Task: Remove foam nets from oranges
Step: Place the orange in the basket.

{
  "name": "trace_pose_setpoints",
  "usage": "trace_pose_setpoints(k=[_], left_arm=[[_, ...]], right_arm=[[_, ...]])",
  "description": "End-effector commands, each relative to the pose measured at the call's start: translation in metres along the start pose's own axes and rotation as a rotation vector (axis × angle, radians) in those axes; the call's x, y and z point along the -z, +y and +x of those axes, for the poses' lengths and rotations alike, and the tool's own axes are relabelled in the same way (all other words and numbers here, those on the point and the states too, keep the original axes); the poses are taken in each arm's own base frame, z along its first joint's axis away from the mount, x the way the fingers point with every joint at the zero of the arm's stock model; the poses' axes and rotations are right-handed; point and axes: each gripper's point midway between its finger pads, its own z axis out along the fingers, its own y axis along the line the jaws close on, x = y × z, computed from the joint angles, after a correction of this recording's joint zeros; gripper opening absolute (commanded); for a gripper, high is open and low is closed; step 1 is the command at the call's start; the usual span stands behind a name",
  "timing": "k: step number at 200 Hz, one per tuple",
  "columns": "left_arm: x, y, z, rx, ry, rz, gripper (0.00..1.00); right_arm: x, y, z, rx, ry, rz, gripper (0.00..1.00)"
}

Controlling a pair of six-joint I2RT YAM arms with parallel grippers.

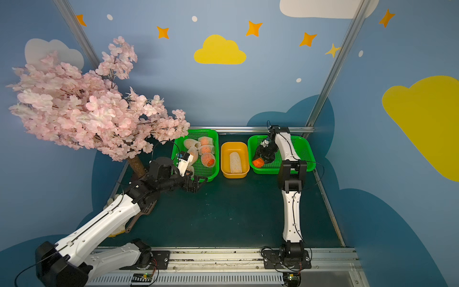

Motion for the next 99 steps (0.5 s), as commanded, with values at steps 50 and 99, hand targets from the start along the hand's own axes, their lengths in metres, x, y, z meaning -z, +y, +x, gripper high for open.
trace_pose_setpoints(k=[50,99], left_arm=[[-0.036,0.044,-0.011,0.280,0.141,-0.107,1.00],[-0.076,0.057,-0.009,0.438,0.276,-0.131,1.00]], right_arm=[[0.021,0.013,0.020,0.024,0.004,-0.045,0.72],[0.049,0.032,0.024,0.068,-0.049,-0.080,0.81]])
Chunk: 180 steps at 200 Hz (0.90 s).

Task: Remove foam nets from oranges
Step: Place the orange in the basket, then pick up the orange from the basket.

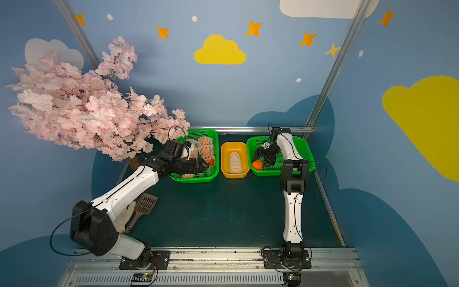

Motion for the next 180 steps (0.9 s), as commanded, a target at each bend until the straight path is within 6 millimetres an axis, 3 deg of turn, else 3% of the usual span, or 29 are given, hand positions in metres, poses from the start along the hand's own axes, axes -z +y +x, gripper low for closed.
trace_pose_setpoints(k=[1,44,82,135,180], left_arm=[[-0.014,0.002,0.003,0.102,0.092,-0.008,1.00],[-0.048,0.018,-0.013,0.261,0.141,-0.061,1.00],[-0.083,0.033,-0.023,0.396,0.179,-0.086,1.00],[-0.118,0.052,-0.047,0.492,0.138,-0.120,1.00],[-0.132,0.071,-0.063,0.558,0.095,-0.134,1.00]], right_arm=[[0.032,0.024,0.007,0.052,-0.053,-0.039,0.80],[0.078,0.047,0.020,0.124,-0.147,-0.024,0.81],[0.112,0.082,0.055,0.240,-0.207,-0.015,0.81],[0.110,0.132,0.123,0.391,-0.167,-0.052,0.81],[0.111,0.151,0.164,0.436,-0.145,-0.096,0.81]])
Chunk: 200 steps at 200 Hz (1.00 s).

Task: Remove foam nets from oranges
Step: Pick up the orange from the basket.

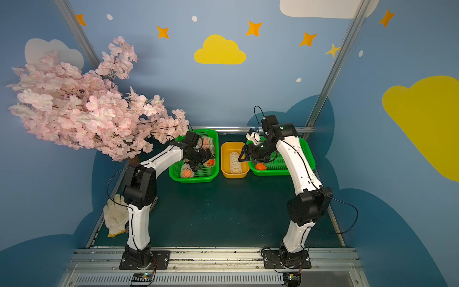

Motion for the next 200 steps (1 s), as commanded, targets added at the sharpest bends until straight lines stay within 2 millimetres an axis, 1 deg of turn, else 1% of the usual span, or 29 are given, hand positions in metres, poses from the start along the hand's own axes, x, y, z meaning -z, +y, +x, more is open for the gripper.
trace_pose_setpoints(k=[1,21,27,59,84,118,141,163,183,200], left_arm=[[-0.002,0.000,-0.020,0.054,-0.045,0.013,1.00],[-0.009,0.003,-0.028,0.090,-0.059,0.033,1.00],[-0.012,0.002,-0.028,0.098,-0.057,0.047,1.00],[-0.025,0.003,-0.032,0.128,-0.036,0.058,0.99],[-0.034,0.000,-0.033,0.134,-0.026,0.070,0.98],[-0.039,-0.003,-0.037,0.125,-0.038,0.089,0.96],[-0.041,-0.008,-0.039,0.113,-0.043,0.111,0.92],[-0.043,-0.008,-0.038,0.103,-0.042,0.116,0.87],[-0.045,-0.004,-0.037,0.107,-0.033,0.118,0.81],[-0.045,-0.004,-0.035,0.102,-0.025,0.124,0.78]], right_arm=[[0.010,0.014,0.013,0.019,-0.013,-0.026,0.81],[0.013,0.021,0.024,0.024,-0.010,-0.038,0.81],[0.014,0.022,0.027,0.025,-0.010,-0.040,0.81],[0.014,0.020,0.041,0.015,0.000,-0.029,0.81],[0.015,0.020,0.045,0.010,-0.002,-0.029,0.81],[0.017,0.021,0.048,0.009,-0.009,-0.032,0.81],[0.014,0.020,0.051,0.005,-0.003,-0.034,0.81],[0.013,0.020,0.052,0.003,-0.003,-0.040,0.81],[0.011,0.019,0.053,0.002,0.000,-0.043,0.81],[0.010,0.019,0.054,0.000,0.002,-0.046,0.81]])
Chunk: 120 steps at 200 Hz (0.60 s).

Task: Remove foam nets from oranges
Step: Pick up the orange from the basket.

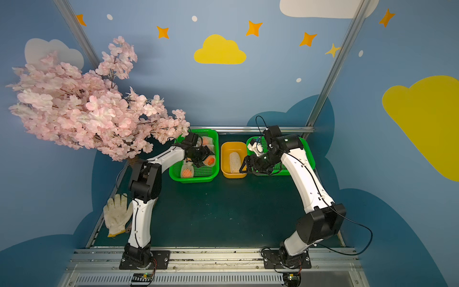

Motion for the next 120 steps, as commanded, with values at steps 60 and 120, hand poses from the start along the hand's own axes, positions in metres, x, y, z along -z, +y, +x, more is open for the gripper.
trace_pose_setpoints(k=[60,120], left_arm=[[0.015,-0.009,0.001,-0.111,0.001,0.028,0.67],[0.073,-0.042,0.015,-0.329,-0.064,0.074,0.62]], right_arm=[[0.005,0.006,0.002,0.014,-0.025,-0.016,0.81],[0.005,0.000,-0.004,-0.007,-0.056,-0.007,0.81]])
